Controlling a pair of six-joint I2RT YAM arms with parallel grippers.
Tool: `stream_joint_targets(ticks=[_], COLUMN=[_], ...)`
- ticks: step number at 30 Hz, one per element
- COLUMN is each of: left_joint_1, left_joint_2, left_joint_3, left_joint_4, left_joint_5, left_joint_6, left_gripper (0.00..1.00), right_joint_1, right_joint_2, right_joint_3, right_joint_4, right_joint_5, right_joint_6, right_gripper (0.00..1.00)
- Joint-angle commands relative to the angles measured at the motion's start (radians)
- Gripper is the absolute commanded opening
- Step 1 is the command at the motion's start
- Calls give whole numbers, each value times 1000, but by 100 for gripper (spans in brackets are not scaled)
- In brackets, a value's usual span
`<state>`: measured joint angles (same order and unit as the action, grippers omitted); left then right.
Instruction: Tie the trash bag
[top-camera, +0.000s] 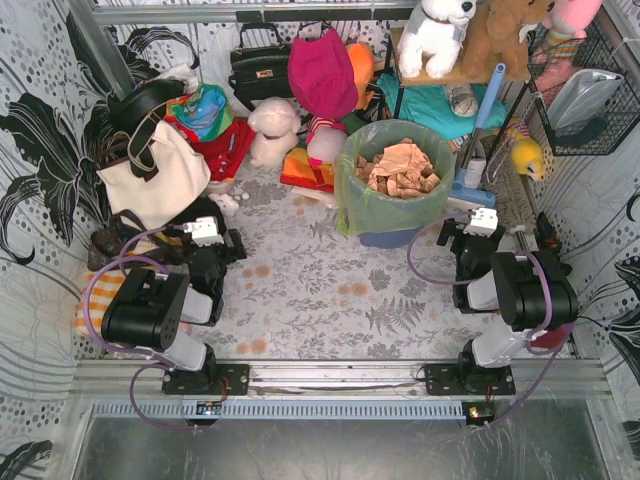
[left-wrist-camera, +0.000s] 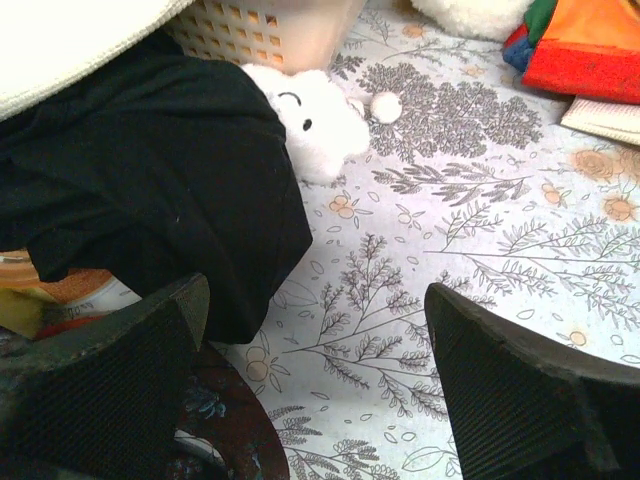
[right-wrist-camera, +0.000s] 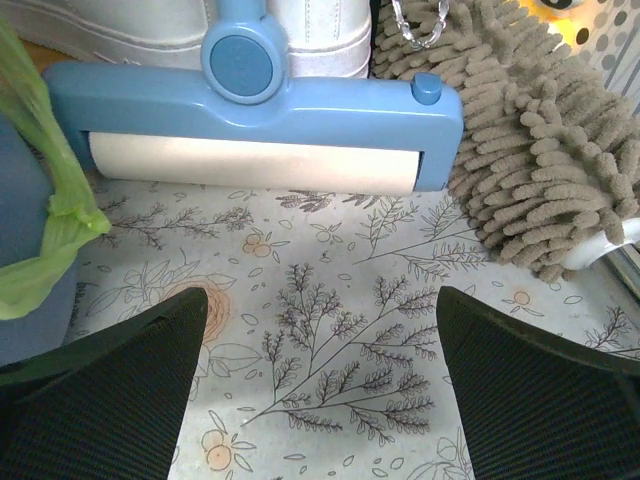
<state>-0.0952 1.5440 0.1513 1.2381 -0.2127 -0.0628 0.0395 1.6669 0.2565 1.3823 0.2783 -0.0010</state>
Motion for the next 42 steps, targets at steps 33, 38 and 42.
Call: stream_joint_targets(ticks=[33,38,42], left_joint_1=[26,26,23], left_joint_2=[-74,-76,-117], left_joint_3=[62,58,70], left_joint_4=[-28,-20,-79], left_joint_5=[42,41,63], left_joint_6=[-31,-27,-10], left_gripper=[98,98,98], right_joint_1=[-4,-4,-4], right_joint_2=[-127,-156,-213], right_joint_3=[-67,-87,-121], right_joint_4=[-71,-51,-40], right_joint_5=[-89,-54,-66], right_joint_6=[-33,-29,-31], right_gripper=[97,97,97])
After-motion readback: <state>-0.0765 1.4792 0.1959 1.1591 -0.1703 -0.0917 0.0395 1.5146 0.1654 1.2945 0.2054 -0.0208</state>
